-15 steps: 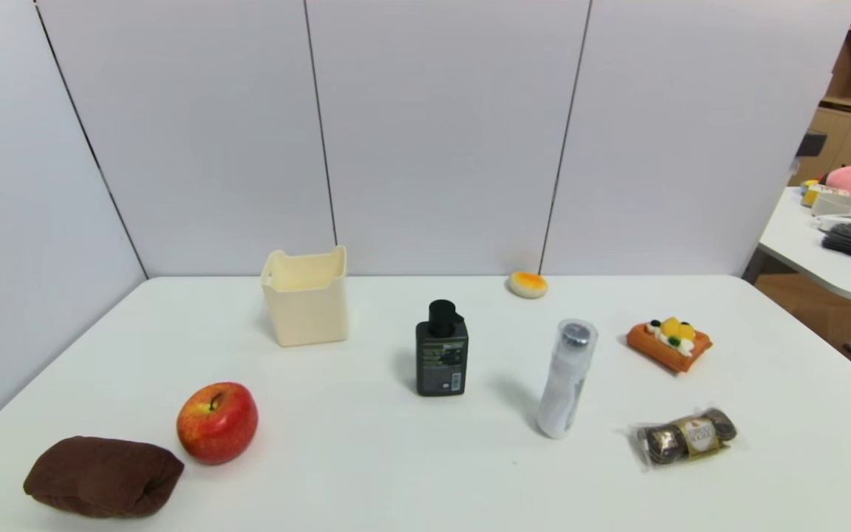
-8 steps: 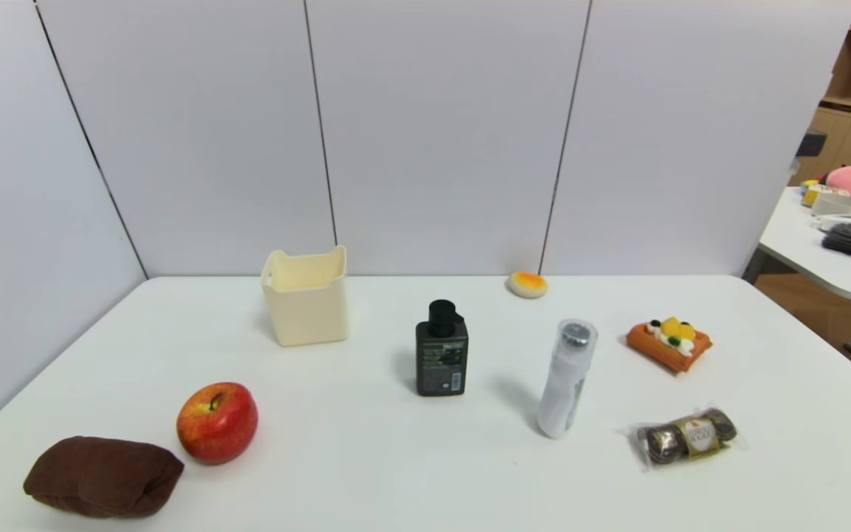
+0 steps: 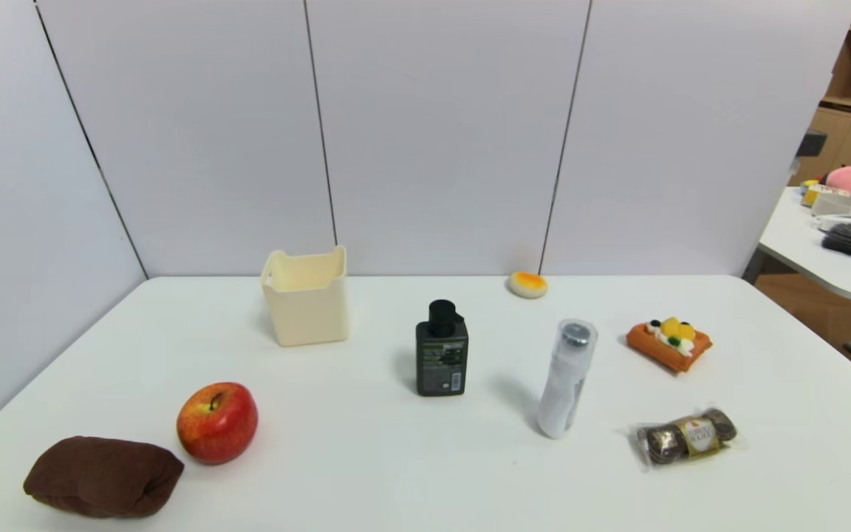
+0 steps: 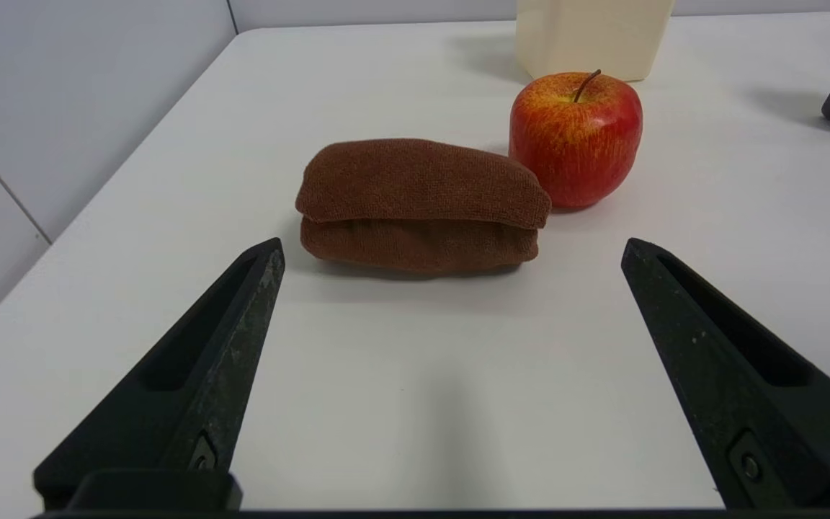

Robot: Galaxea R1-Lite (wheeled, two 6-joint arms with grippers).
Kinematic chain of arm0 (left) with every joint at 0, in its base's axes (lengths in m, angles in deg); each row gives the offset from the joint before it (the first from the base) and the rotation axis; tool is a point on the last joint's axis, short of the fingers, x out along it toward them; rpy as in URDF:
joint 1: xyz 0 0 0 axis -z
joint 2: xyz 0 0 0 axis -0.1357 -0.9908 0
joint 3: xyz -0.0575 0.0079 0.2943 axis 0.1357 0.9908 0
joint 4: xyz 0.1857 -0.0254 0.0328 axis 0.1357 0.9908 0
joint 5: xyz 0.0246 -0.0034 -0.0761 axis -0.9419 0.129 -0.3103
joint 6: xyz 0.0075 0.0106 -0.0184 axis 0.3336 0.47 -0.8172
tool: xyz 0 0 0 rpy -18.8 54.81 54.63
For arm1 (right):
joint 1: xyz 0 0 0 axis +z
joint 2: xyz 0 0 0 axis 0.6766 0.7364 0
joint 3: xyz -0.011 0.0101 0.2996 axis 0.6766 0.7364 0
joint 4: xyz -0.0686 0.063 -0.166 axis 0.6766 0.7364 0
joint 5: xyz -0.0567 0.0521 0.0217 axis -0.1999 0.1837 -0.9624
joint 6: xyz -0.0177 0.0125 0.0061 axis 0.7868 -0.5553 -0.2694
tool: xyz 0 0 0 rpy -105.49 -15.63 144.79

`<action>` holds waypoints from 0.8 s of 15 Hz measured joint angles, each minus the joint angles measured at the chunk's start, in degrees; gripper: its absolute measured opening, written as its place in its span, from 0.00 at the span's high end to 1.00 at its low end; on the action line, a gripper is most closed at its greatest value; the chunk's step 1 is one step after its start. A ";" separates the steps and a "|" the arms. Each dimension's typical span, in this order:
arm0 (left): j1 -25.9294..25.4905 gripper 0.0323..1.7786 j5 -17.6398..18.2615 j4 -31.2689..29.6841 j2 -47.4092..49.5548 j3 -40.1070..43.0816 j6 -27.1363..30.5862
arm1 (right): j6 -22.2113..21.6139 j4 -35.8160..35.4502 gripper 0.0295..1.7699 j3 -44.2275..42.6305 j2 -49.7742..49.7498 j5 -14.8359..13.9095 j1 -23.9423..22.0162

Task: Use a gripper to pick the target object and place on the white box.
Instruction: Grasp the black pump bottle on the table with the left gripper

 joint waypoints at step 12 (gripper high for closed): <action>12.89 0.05 8.92 12.43 -45.01 -28.61 20.94 | -0.02 0.00 0.03 0.00 0.00 0.04 0.00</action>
